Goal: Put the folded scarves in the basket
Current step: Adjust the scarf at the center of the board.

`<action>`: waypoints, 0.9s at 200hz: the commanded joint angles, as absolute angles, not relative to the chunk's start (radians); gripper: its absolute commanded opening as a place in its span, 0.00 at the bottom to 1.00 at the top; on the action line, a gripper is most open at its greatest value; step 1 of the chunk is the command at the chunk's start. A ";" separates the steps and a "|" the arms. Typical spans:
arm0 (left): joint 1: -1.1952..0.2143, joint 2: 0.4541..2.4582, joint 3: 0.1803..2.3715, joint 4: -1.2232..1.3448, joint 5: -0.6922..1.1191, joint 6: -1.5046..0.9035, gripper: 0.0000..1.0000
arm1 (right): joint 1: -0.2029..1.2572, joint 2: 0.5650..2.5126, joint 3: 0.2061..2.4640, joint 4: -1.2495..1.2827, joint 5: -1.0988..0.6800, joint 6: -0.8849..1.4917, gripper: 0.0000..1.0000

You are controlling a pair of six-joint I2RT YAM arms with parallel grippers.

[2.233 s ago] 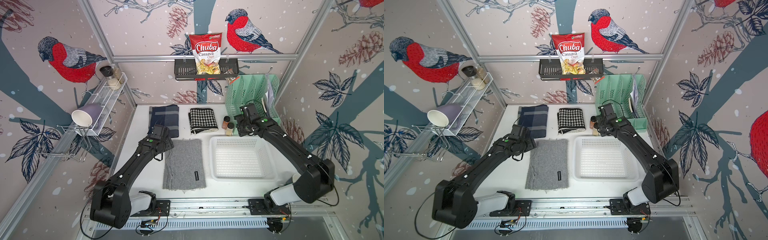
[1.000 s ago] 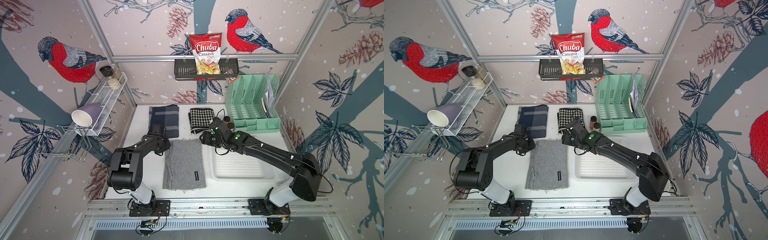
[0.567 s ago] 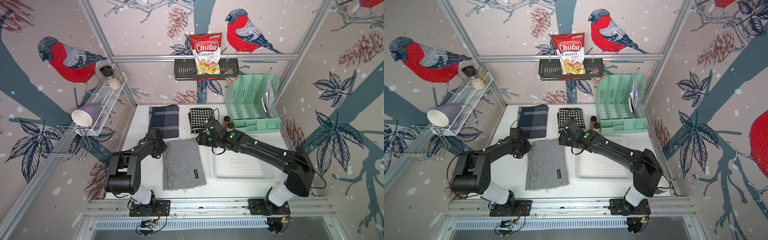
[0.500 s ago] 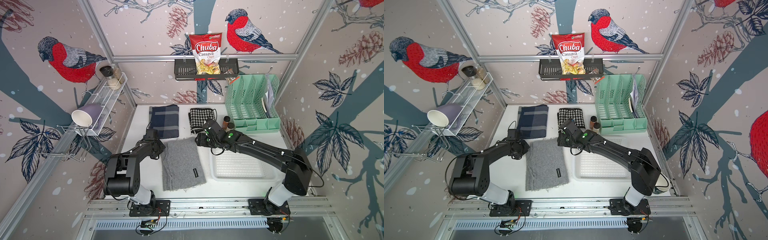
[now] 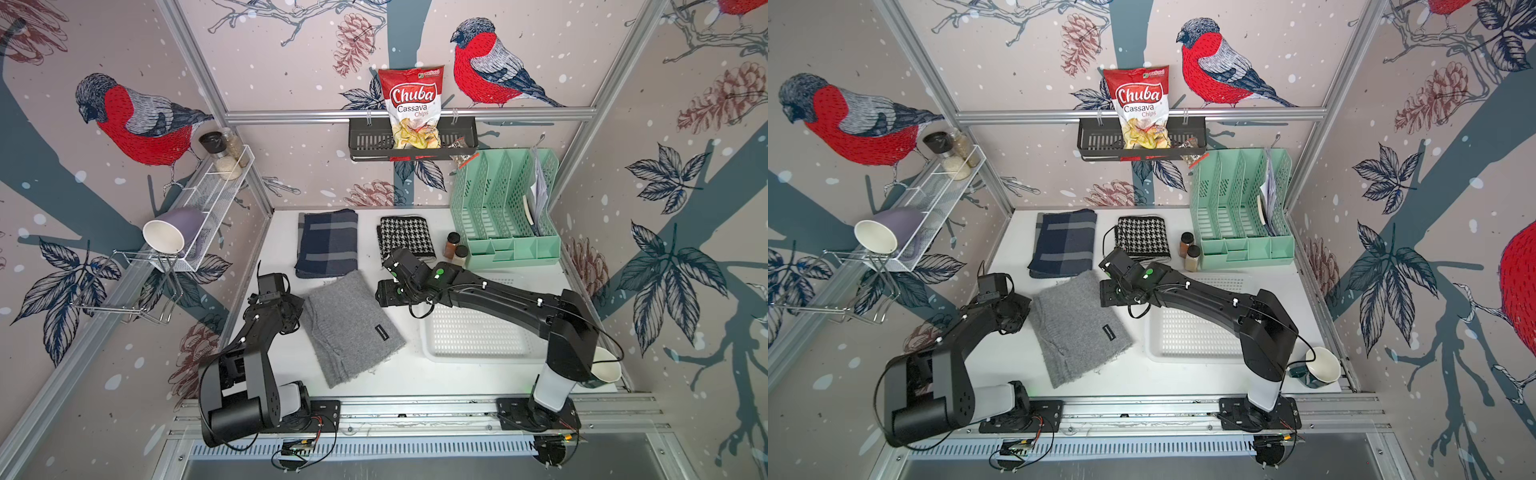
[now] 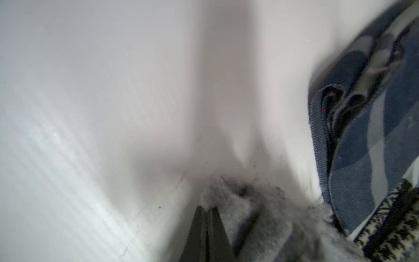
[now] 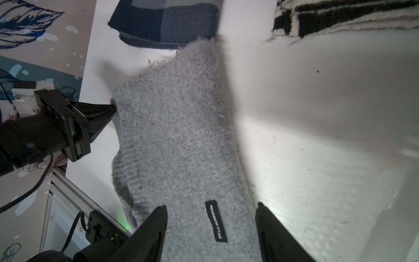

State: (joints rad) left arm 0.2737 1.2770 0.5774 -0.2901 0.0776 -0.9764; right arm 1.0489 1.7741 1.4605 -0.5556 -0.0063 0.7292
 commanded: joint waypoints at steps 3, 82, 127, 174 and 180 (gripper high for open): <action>0.287 1.211 0.543 -0.357 0.053 -1.094 0.00 | 1.076 1.779 1.461 -0.621 -0.022 0.721 0.74; 0.286 0.867 0.470 -0.548 -0.005 -1.241 0.23 | 1.191 1.829 1.457 -0.663 -0.074 0.668 0.85; 0.287 0.760 0.620 -0.667 -0.065 -1.169 0.56 | 1.259 1.853 1.459 -0.715 -0.075 0.559 0.81; 0.285 1.158 0.823 -0.506 0.177 -0.782 0.38 | 1.356 1.909 1.467 -0.781 -0.035 0.451 0.74; 0.284 1.228 0.847 -0.506 0.211 -0.744 0.33 | 1.364 1.918 1.471 -0.791 -0.026 0.444 0.73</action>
State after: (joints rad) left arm 0.2859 1.0126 0.7670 -0.5785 0.0265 -1.0000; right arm 1.3231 1.8847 1.4540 -0.7170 -0.0689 0.5259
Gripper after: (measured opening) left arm 0.408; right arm 0.744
